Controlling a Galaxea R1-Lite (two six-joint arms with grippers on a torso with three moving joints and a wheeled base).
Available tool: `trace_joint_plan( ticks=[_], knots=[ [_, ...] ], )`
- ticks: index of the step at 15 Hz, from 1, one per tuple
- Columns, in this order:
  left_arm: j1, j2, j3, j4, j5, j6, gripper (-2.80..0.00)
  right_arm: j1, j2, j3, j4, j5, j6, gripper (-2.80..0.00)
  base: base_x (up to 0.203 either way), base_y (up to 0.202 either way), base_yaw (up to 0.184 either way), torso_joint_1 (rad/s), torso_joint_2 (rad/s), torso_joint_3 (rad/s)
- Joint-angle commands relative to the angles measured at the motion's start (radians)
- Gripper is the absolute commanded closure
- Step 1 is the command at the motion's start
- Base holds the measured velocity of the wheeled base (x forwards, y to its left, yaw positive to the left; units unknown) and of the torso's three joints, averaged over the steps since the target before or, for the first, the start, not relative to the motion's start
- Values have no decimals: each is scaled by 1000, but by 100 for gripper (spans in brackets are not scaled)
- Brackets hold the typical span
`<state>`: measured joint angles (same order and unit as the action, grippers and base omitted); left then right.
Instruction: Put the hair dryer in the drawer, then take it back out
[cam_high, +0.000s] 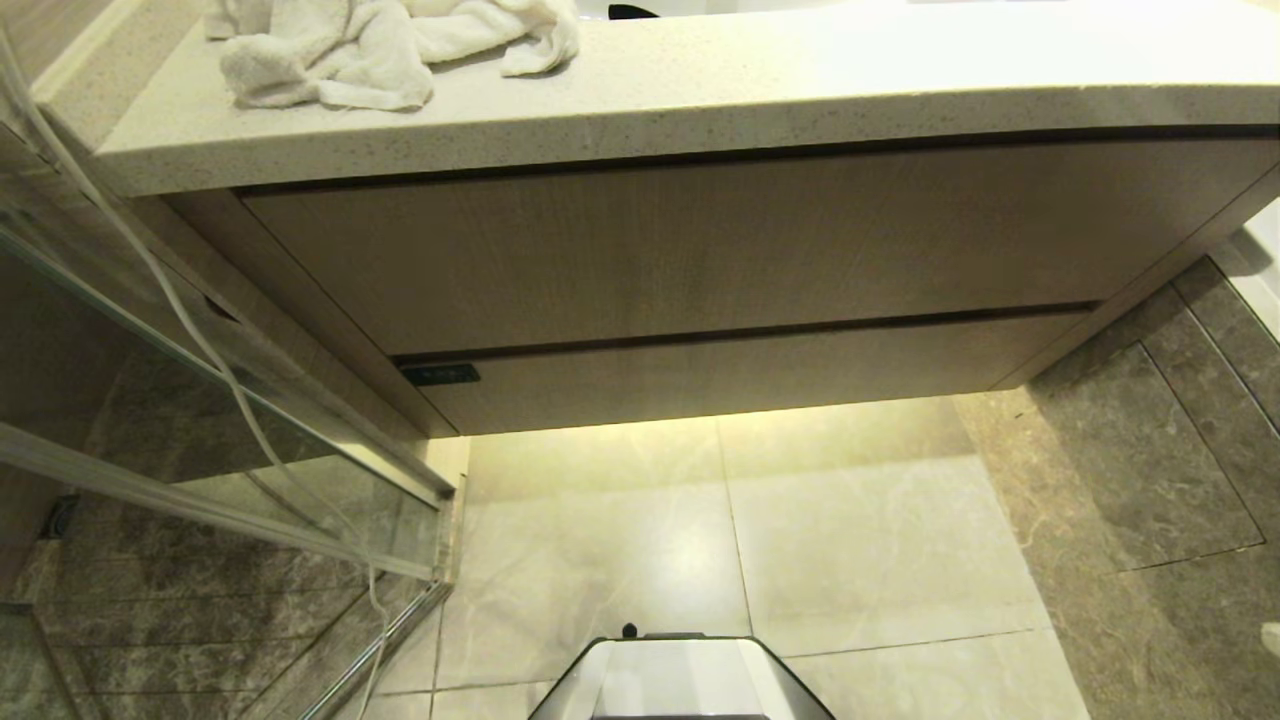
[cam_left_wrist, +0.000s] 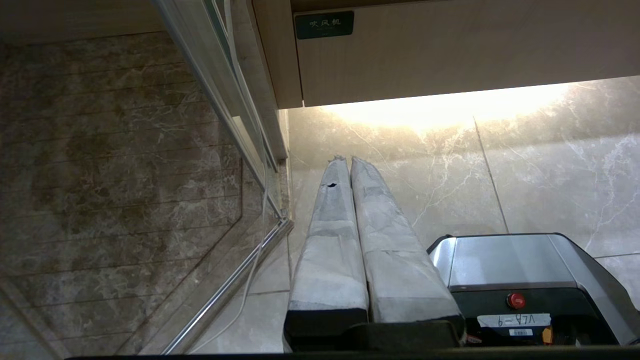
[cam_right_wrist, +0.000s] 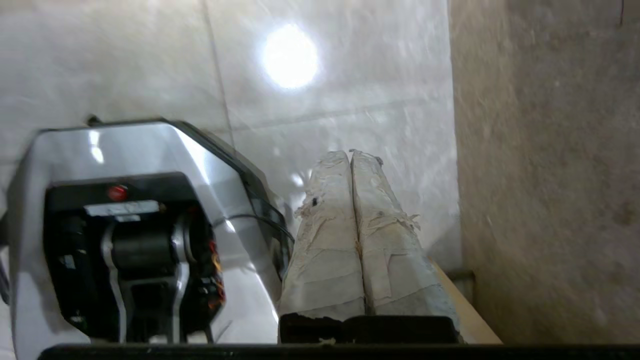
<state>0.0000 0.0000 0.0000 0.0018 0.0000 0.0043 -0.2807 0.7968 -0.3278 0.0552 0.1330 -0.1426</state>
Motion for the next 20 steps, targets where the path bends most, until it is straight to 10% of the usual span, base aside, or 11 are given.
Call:
trace_joint_plan(
  ticks=[1,9,20],
  knots=[
    [0,0,2,0,0,0,0,140,-315,90,12,-48,62,0,0,0,0,0,0,0],
    [0,0,2,0,0,0,0,274,-793,327,-59,-135,154,0,0,0,0,0,0,0],
    [0,0,2,0,0,0,0,276,-798,329,-66,-139,180,0,0,0,0,0,0,0]
  ],
)
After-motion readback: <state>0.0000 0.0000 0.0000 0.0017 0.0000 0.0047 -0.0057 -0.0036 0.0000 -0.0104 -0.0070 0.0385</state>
